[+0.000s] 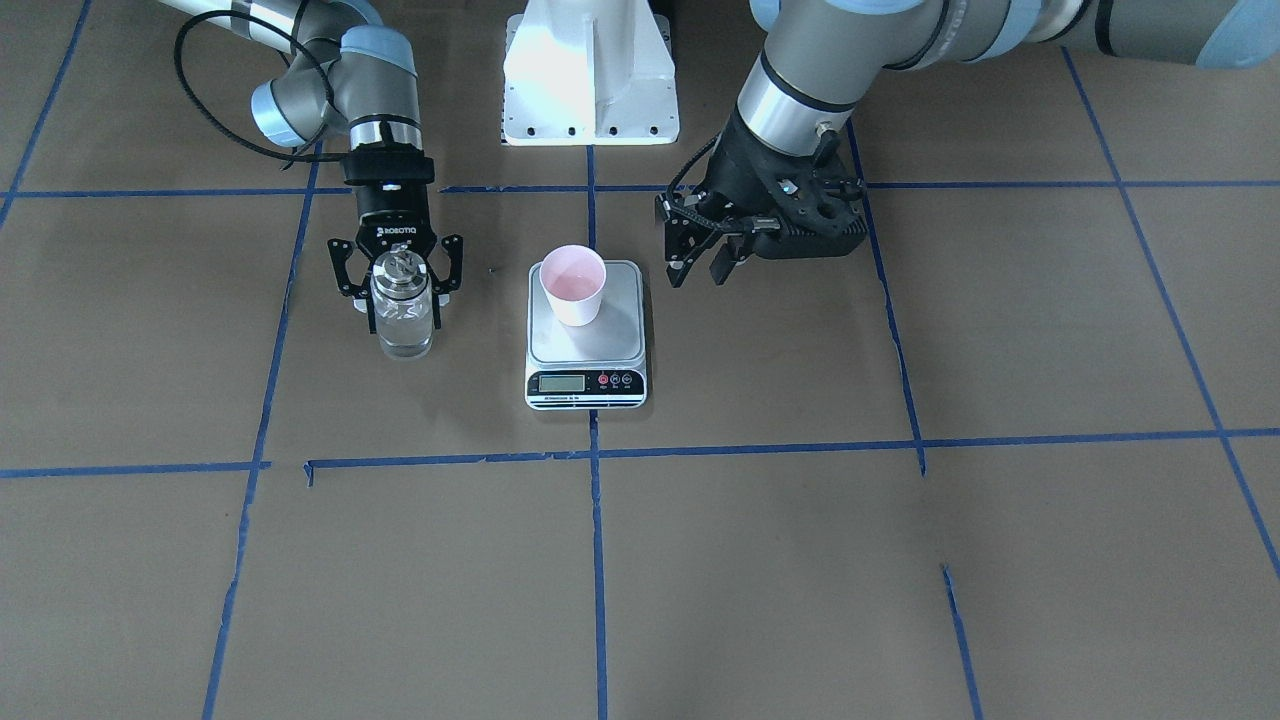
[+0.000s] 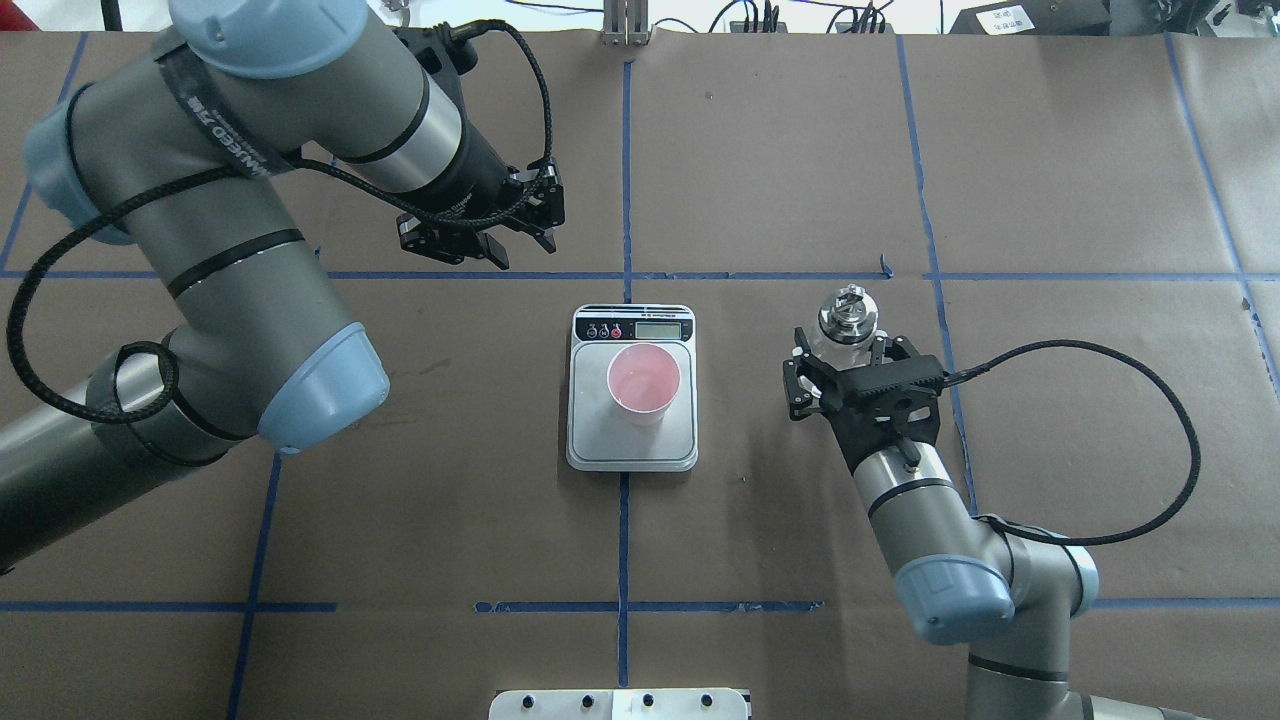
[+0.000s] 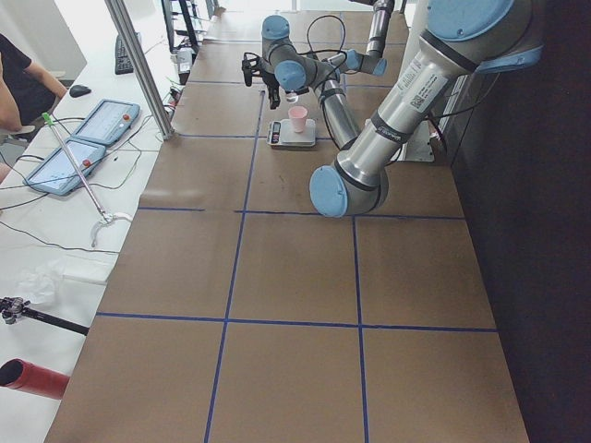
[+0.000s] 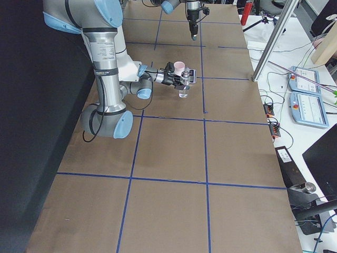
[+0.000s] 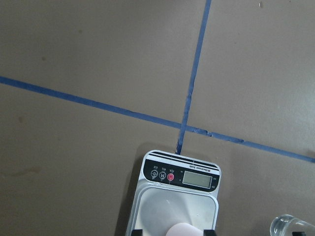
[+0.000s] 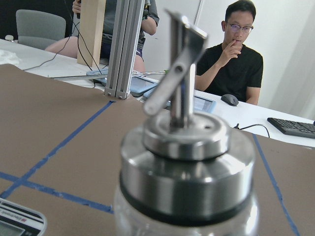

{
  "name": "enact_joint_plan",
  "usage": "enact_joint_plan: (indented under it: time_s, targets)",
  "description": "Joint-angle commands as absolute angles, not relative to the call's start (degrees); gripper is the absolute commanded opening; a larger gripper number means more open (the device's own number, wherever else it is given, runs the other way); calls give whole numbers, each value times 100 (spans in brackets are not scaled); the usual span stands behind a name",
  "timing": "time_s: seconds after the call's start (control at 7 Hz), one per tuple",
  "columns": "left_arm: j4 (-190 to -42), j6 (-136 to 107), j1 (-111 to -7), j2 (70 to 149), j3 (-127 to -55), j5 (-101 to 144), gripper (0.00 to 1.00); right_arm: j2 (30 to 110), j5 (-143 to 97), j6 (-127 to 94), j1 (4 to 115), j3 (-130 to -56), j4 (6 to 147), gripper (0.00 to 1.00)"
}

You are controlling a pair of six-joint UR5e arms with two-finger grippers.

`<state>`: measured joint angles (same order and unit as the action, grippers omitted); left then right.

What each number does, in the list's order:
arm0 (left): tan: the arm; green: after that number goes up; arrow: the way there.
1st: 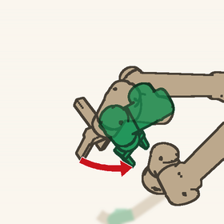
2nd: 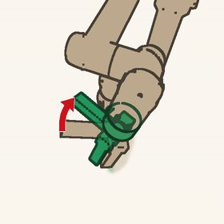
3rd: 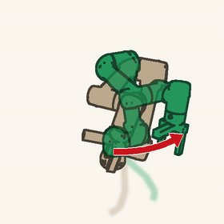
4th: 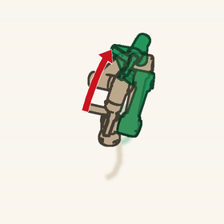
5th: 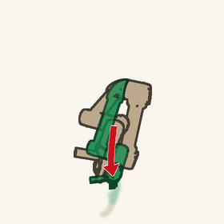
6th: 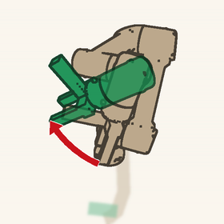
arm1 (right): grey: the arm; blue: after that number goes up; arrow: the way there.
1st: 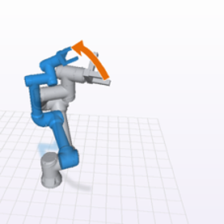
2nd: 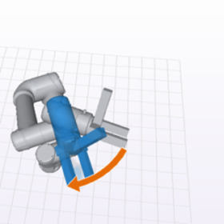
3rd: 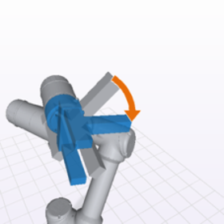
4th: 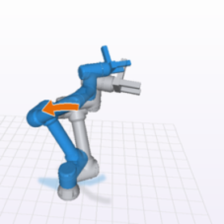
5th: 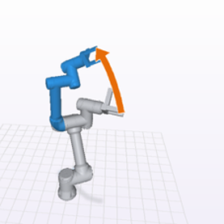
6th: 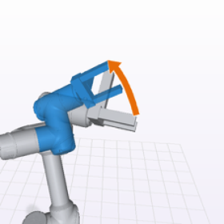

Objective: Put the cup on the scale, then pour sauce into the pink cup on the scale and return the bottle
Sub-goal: 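Lift the glass bottle with the right gripper and carry it toward the cup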

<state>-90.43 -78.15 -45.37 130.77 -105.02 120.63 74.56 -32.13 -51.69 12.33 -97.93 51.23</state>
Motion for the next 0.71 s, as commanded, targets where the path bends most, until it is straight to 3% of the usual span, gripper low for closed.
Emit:
enact_joint_plan:
  time_s: [0.0,0.57]
  targets:
    - [-9035,-7420,-4771,12877,-10564,12076,52,7016,-2902,-4214,1178,-9809,6376,0]
    - [-9044,-7392,-4948,12613,-10599,12085,52,6777,-2409,-1948,1160,-9800,7058,0]
